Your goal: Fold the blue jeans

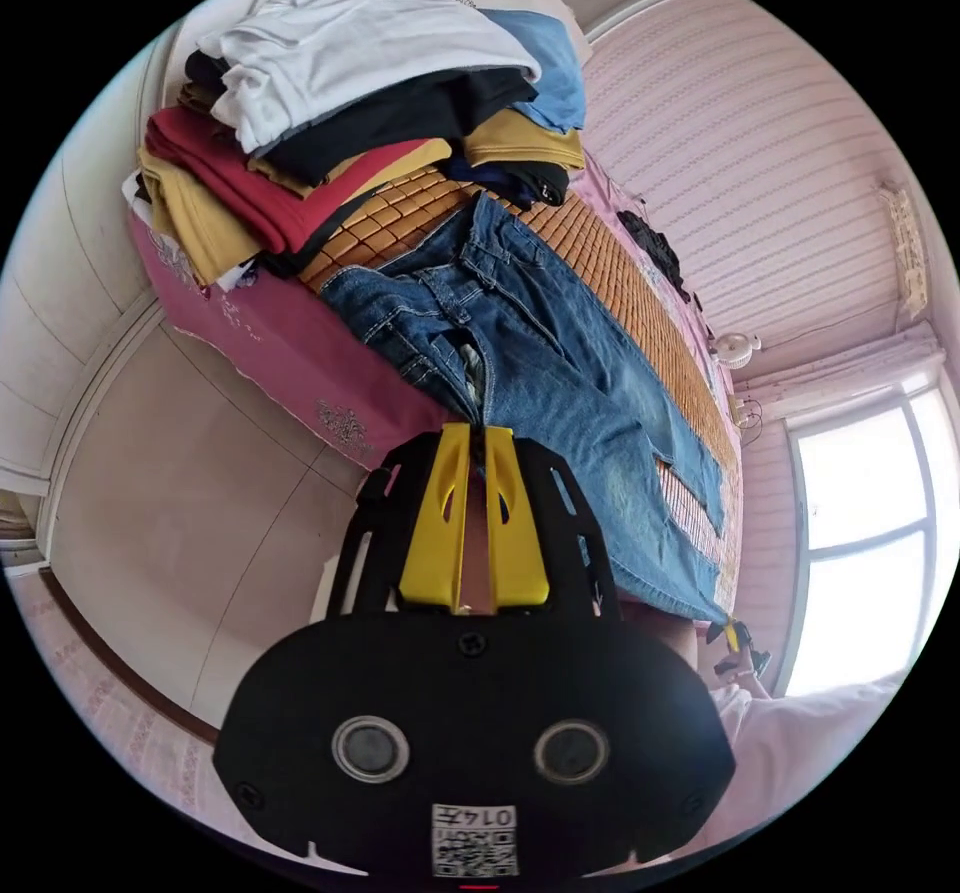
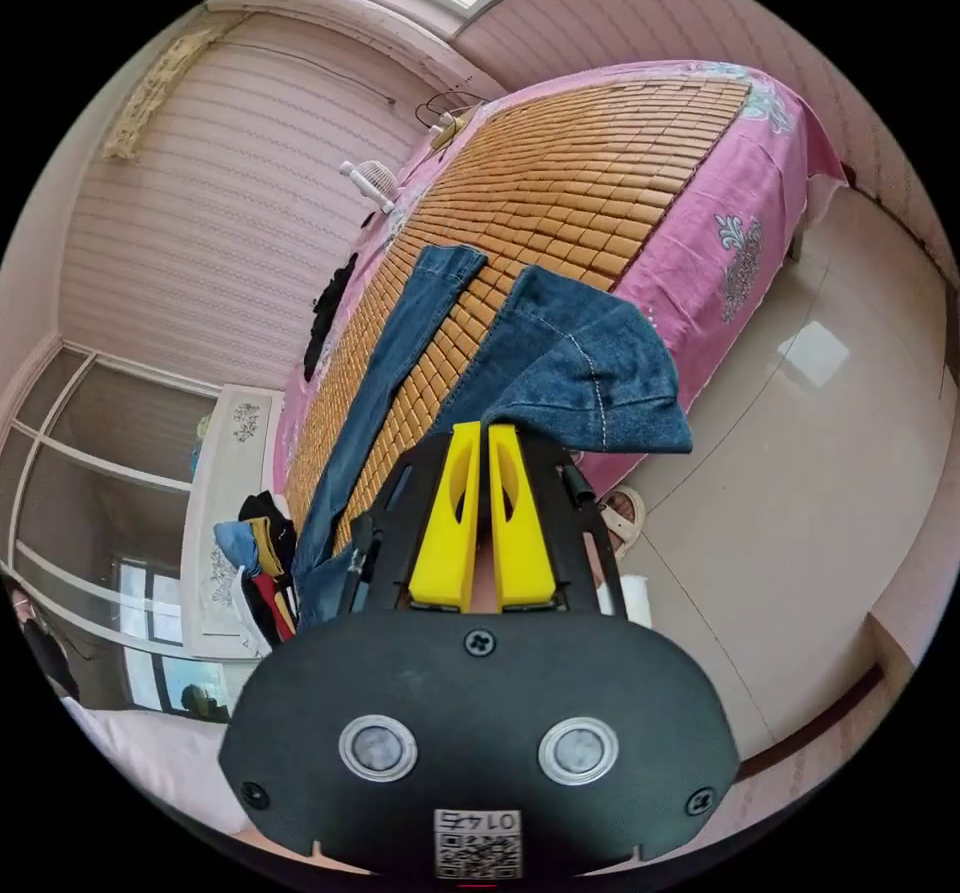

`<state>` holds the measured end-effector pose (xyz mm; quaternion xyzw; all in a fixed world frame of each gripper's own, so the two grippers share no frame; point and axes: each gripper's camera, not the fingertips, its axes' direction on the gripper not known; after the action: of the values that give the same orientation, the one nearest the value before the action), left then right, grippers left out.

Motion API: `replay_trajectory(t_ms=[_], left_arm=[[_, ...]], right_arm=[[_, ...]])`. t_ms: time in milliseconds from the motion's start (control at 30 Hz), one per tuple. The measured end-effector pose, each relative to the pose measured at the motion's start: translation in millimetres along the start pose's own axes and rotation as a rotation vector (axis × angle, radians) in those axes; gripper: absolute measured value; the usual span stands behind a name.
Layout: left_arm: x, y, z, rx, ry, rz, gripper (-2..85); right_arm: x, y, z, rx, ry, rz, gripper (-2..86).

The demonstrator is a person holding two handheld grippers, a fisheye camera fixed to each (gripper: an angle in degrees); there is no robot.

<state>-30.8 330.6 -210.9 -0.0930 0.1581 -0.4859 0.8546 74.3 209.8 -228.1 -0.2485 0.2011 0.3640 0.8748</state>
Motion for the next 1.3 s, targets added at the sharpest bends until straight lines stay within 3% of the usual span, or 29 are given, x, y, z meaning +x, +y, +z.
replay_trajectory(t_ms=[167, 333, 467, 567, 667, 800, 900, 967, 1167, 1300], left_arm=[[22, 13, -17, 0.031, -0.004, 0.051, 0.3], [82, -30, -30, 0.103, -0.015, 0.243, 1.4], [141, -111, -10, 0.188, -0.005, 0.256, 5.4], [174, -151, 26, 0.234, -0.169, 0.144, 8.9], [194, -156, 55, 0.22, -0.316, 0.123, 9.0], [205, -129, 105, 0.075, -0.207, 0.211, 8.3], [218, -96, 155, -0.092, -0.181, 0.3, 7.9], [225, -80, 186, -0.185, -0.259, 0.338, 7.8], [267, -57, 223, -0.222, -0.516, 0.558, 6.5], [272, -51, 229, -0.262, -0.514, 0.585, 6.3]], right_arm=[[-90, -24, 11, -0.026, 0.146, -0.338, 0.6], [-189, -92, 58, -0.027, 0.137, -0.539, 0.9], [-277, -173, 140, -0.014, 0.135, -0.562, 2.5], [-298, -203, 194, -0.037, 0.089, -0.396, 6.1], [-298, -185, 245, -0.064, 0.161, -0.42, 10.8], [-277, -149, 314, -0.266, 0.32, -0.495, 12.9], [-259, -129, 350, -0.317, 0.388, -0.472, 11.9], [-245, -129, 368, -0.319, 0.397, -0.374, 11.4], [-233, -131, 376, -0.25, 0.401, -0.309, 2.4], [-236, -120, 376, -0.318, 0.441, -0.391, 0.5]])
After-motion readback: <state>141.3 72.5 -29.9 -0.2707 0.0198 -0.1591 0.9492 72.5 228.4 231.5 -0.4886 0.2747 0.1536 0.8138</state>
